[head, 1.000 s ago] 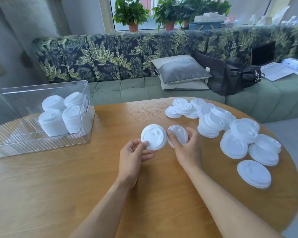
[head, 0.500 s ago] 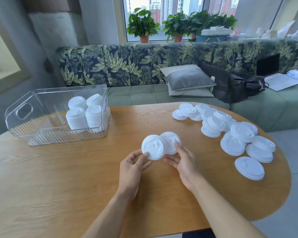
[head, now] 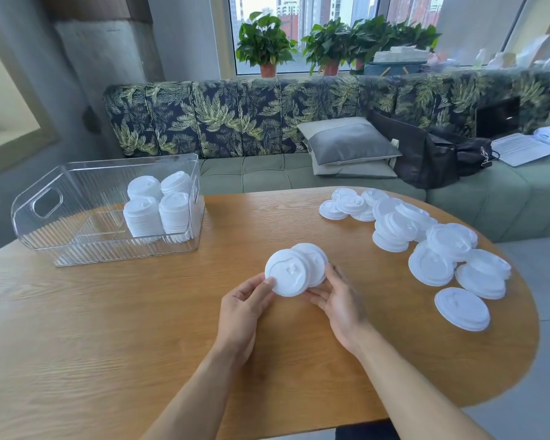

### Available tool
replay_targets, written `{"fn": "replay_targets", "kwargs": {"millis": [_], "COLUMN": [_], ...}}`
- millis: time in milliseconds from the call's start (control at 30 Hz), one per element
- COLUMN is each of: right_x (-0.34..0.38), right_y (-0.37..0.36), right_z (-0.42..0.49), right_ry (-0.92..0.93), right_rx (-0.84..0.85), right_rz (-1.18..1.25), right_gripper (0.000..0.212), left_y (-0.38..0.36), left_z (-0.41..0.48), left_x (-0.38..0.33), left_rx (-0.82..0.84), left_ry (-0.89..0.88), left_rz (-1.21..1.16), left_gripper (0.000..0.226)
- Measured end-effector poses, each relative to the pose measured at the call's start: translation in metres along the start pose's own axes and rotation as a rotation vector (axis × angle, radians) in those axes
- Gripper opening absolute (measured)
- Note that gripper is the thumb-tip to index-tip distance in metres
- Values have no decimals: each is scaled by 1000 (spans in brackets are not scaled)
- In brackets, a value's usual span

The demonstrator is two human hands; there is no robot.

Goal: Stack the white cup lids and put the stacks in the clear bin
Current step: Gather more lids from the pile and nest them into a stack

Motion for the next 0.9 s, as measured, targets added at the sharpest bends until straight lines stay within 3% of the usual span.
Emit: {"fn": "replay_targets", "kwargs": {"millis": [367,467,600,900], "right_x": [-1,-2,-2,1], "right_y": [-4,-9,-14,-21], "right_z": [0,-1,-4,-9], "right_ry": [-4,3,5,12], "right_rx": [6,30,64,131], "right_rz": [-101,-178,-217,-250], "right_gripper": [33,33,33,44], "left_y": [-4,-2,1,1], "left_z": [-1,-1,-1,-2], "left_x": [1,2,3,1], "left_rx": [74,39,-8,-56], "left_ry": [1,-9,-23,-17], "left_rz": [114,153,175,114], "left_gripper": [32,34,19,21]}}
Point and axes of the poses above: each hand's wrist, its own z-axis towards the middle knuckle, its own y-axis out of the back of the hand, x = y × z, the point moved 7 cm from there along z, towards the middle knuckle, and after that the axes turned 6 degrees about x, right-handed, at the moved point
